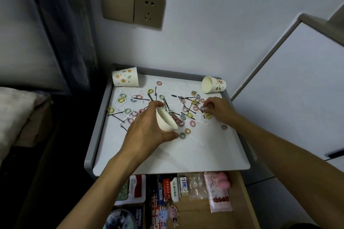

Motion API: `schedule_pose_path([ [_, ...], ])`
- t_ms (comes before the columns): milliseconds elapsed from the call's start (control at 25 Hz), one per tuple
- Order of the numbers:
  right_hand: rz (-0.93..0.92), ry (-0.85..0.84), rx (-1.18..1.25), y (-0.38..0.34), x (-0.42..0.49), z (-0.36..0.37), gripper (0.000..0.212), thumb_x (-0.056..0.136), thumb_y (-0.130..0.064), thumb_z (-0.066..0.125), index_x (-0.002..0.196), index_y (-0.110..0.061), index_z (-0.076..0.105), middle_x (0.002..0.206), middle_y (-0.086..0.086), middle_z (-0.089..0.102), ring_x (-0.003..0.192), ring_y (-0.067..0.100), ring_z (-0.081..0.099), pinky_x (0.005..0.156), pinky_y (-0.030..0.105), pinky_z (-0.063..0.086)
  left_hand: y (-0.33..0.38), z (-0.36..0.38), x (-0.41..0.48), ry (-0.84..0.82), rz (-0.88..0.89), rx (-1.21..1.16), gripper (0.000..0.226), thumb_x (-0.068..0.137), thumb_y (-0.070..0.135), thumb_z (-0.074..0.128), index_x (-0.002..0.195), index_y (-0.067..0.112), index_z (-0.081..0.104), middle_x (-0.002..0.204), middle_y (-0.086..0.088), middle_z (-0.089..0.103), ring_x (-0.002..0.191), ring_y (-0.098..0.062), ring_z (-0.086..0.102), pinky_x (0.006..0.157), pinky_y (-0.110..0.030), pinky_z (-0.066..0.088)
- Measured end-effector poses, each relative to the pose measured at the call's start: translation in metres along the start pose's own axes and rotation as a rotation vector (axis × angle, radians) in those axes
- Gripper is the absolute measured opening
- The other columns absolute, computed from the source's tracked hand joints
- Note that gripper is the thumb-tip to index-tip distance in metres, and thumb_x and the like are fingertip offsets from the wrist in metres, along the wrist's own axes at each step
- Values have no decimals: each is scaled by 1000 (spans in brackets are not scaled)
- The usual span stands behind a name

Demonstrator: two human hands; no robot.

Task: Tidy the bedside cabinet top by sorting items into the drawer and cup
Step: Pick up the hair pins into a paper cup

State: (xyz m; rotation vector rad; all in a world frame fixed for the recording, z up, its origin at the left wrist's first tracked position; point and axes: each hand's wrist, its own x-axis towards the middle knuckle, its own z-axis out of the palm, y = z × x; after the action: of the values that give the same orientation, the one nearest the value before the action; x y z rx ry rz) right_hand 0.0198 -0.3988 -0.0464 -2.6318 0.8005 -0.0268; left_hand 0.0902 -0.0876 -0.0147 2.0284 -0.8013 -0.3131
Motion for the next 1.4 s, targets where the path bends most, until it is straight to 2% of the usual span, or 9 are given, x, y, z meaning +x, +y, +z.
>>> schedule_pose_path([
  [160, 88, -21, 36, 10, 0, 3, 14, 87, -30, 71, 80, -20, 64, 75, -1, 63, 69, 17, 58, 58, 24, 42, -2, 0, 0, -6, 3, -6, 83, 59, 46, 88, 127, 36, 40, 97, 19, 50, 88, -11, 45, 63, -7, 28],
  [240, 112, -8, 64, 14, -4, 0, 13, 89, -28, 69, 82, -20, 63, 77, 0, 64, 67, 17, 60, 57, 27, 46, -2, 1, 1, -3, 7, -5, 83, 58, 47, 88, 126, 36, 41, 92, 23, 49, 87, -10, 45, 63, -6, 27],
  [600, 198, 121, 71, 18, -7, -19, 13, 88, -17, 70, 95, -8, 64, 77, -2, 58, 65, 7, 52, 56, 18, 35, 0, 1, 3, 6, 13, -28, 83, 55, 52, 85, 124, 39, 41, 97, 17, 54, 89, -12, 49, 64, -9, 32],
  [720, 70, 183, -38, 13, -9, -17, 17, 84, -13, 73, 100, -12, 65, 93, 0, 55, 77, 13, 52, 65, 21, 37, -1, 2, 2, 10, 15, -9, 83, 56, 50, 86, 125, 38, 41, 98, 17, 54, 89, -12, 47, 64, -9, 31],
  [840, -71, 139, -76, 7, -10, -11, 13, 82, -10, 73, 95, -10, 72, 95, 2, 60, 77, 13, 56, 60, 13, 39, -2, 1, 2, 11, 16, -3, 83, 57, 49, 87, 125, 37, 41, 99, 17, 53, 89, -10, 47, 63, -8, 30],
  [1040, -63, 51, -192, 3, -5, -1, 8, 88, -10, 67, 93, -8, 72, 95, 7, 68, 89, 22, 61, 78, 29, 47, -3, 2, 4, 6, 17, 6, 83, 57, 50, 86, 125, 38, 40, 99, 16, 53, 89, -11, 47, 63, -11, 31],
  [1160, -85, -6, -331, 3, -9, 4, 8, 95, -13, 56, 95, -11, 63, 98, 8, 64, 88, 21, 57, 79, 34, 49, -3, 2, 4, 1, 11, 10, 83, 57, 50, 86, 125, 37, 40, 99, 16, 54, 89, -11, 47, 63, -9, 30],
  [1280, -96, 35, -232, 7, -18, 4, 9, 95, -9, 54, 89, -15, 57, 92, 4, 62, 81, 17, 54, 71, 29, 44, -2, 2, 4, -5, 11, -1, 82, 57, 52, 84, 124, 38, 40, 99, 16, 53, 88, -11, 47, 63, -8, 30],
  [1400, -150, 46, -94, 5, -24, -1, 5, 89, -8, 64, 88, -13, 64, 88, 0, 63, 80, 15, 56, 71, 23, 42, -3, 1, 5, -3, 13, -9, 81, 57, 52, 84, 123, 38, 40, 95, 18, 52, 88, -11, 47, 62, -7, 30],
])
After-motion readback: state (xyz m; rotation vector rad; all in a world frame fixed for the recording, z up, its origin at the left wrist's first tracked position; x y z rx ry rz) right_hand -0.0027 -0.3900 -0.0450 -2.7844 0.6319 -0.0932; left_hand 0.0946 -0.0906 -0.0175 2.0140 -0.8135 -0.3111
